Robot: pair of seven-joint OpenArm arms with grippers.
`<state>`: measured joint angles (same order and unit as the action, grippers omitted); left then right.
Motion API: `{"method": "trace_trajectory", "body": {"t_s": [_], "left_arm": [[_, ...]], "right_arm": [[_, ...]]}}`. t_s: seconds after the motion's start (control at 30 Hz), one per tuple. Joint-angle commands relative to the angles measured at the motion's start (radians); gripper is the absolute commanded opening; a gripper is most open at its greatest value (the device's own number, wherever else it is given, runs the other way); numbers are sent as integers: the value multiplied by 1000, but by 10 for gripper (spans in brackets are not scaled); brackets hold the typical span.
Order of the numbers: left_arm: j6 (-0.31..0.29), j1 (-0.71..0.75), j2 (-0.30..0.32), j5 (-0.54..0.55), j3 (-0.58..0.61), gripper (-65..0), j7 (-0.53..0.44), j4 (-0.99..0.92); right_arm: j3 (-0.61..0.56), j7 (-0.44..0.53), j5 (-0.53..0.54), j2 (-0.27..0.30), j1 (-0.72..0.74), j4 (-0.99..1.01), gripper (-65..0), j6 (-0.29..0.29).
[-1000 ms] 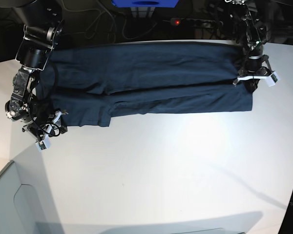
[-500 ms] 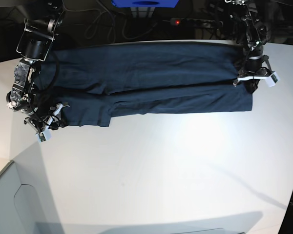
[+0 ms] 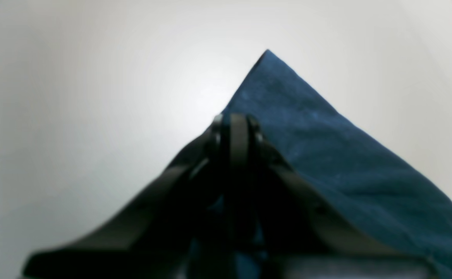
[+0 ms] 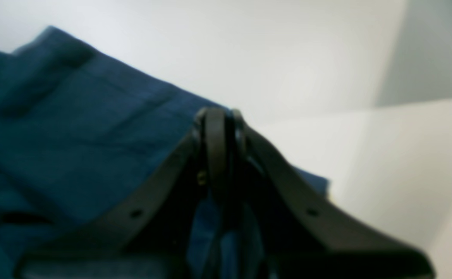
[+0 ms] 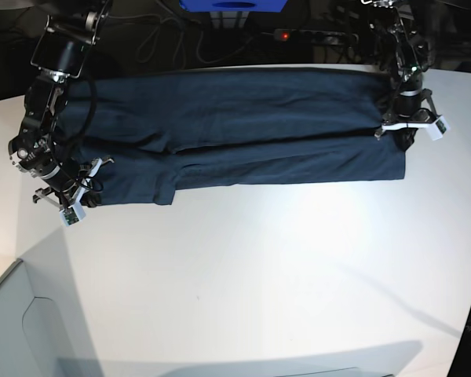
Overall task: Fold the T-shirt properly
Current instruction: 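Lift the shirt end with the right gripper and fold it inward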
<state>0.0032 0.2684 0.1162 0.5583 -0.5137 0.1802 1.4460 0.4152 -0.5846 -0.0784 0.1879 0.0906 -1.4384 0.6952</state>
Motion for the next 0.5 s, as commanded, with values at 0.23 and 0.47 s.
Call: {"method": "trace_trajectory", "body": {"t_s": [0.23,0.47], "left_arm": [[-6,-4,10,3,-4,-650,-21,14],[-6,-5,10,3,-4,-650,-21,14]], "right_arm": [[3,10,10,-11,-117,-261,-649,3],[3,19,10,-11,-343,-542,-649,3]]}}
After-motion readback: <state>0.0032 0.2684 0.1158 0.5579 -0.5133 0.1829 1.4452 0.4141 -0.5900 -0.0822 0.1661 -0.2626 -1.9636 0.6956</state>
